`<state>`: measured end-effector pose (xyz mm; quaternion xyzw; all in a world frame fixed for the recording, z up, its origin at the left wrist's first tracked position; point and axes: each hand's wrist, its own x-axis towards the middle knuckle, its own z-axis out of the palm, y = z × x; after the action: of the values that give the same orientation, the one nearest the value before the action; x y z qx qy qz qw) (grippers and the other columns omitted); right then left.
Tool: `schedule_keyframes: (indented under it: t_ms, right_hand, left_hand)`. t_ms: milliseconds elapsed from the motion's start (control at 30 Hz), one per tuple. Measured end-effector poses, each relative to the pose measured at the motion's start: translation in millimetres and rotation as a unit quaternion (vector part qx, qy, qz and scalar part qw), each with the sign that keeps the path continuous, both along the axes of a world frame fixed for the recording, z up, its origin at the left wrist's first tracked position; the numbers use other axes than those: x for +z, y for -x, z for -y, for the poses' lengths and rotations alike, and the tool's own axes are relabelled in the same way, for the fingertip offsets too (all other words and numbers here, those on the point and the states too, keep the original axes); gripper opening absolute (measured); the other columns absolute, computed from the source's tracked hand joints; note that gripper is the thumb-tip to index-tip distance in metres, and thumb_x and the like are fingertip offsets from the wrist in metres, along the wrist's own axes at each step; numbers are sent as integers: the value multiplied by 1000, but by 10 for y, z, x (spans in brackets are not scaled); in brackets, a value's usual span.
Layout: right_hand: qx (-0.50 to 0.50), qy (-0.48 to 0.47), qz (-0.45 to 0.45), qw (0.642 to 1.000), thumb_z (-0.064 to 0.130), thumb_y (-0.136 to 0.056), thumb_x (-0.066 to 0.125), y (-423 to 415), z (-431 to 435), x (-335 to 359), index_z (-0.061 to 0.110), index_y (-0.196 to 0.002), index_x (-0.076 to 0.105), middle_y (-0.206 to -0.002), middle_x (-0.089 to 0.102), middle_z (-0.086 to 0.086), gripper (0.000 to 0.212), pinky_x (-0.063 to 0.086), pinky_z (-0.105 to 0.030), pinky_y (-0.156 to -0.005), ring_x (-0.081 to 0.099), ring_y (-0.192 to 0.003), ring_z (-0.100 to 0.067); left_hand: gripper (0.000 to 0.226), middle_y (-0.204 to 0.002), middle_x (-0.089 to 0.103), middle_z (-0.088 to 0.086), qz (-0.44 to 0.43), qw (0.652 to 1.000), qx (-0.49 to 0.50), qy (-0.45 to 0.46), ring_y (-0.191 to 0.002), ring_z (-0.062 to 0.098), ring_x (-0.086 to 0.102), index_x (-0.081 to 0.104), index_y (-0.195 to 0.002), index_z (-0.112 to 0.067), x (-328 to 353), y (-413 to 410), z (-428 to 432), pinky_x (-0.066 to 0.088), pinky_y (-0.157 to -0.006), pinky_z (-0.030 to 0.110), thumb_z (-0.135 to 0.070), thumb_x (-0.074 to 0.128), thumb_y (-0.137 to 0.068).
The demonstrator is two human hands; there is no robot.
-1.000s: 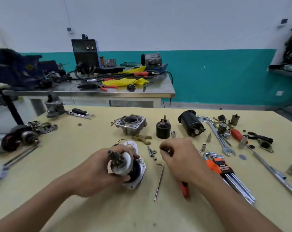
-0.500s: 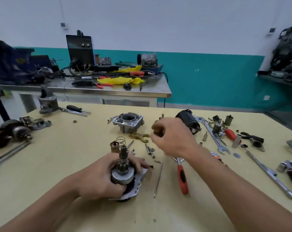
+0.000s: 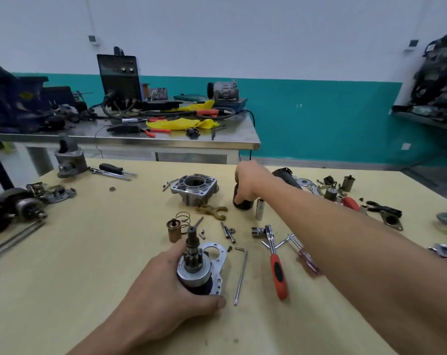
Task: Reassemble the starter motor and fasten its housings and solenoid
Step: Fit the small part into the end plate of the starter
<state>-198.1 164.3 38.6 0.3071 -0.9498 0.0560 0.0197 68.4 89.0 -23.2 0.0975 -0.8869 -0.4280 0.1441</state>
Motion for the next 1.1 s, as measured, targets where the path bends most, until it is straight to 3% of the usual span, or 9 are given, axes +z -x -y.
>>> schedule_keyframes:
  t_ms: [133,233,367,467,600,700,867,1000,1100]
  right_hand:
    - [4,262,31,965,31,-73,86,-281,-425,51,15,-121,67,-109,67,-1,54,52,-31,-76,62,-93,-19]
    - [19,548,307,778,30,-62,90,-664,-910,32,11,-113,72,-105,76,-8,58,60,-33,-77,74,-87,-22]
    - [72,637,517,567,34,-61,92,-1064,-1316,-247,12,-106,77,-111,73,-18,51,59,-34,-68,73,-93,-35]
    - [124,659,576,468,31,-57,96,-1185,-1385,-304,6,-117,71,-116,69,-19,70,57,-33,-71,70,-91,-32]
    - [179,675,624,350,25,-63,94,-1291,-1412,-225,3,-118,72,-117,70,-20,63,59,-31,-73,72,-90,-31]
    - [169,677,630,342,25,-67,92,-1282,-1468,-221,2,-129,63,-121,67,-22,72,58,-34,-74,70,-92,-35]
    - [117,655,622,412,36,-78,70,-1253,-1431,-300,6,-132,59,-110,68,-18,62,53,-28,-58,67,-79,-30]
    - [122,645,615,437,39,-86,57,-1282,-1365,-328,9,-138,54,-119,63,-18,60,50,-28,-61,65,-81,-26]
    - [136,650,593,455,34,-90,53,-1291,-1366,-349,12,-128,61,-111,67,-15,45,48,-29,-60,66,-76,-23]
  left_hand:
    - [60,-86,74,-19,-28,999,-3,-28,-74,0,69,64,-103,-50,-83,27,10,50,-62,8,-36,86,-49]
    - [67,-91,73,-18,-75,996,12,-41,-79,5,71,60,-105,-51,-62,34,29,55,-69,13,-29,88,-48]
    - [76,-105,73,-9,-203,978,-39,-34,-91,7,72,56,-113,-42,283,54,-25,52,-80,12,-23,85,-45]
    - [74,-115,67,-10,-244,961,-125,-29,-102,9,70,58,-112,-39,652,100,-128,50,-86,14,-28,84,-43]
    - [69,-115,68,-11,-236,951,-195,-34,-108,6,67,59,-111,-28,872,226,-304,49,-86,11,-24,83,-46]
    - [73,-113,69,-14,-218,952,-207,-49,-107,4,66,56,-110,-11,809,310,-360,47,-87,8,-12,85,-43]
    - [73,-112,72,-5,-177,958,-185,-133,-93,1,71,54,-95,-9,589,270,-314,50,-76,6,46,65,-49]
    - [87,-120,68,-9,-203,953,-199,-108,-101,3,69,61,-89,-35,536,225,-272,49,-81,7,38,75,-45]
    - [71,-118,71,3,-198,951,-203,-125,-106,11,70,64,-92,-32,533,262,-270,54,-86,17,15,83,-43]
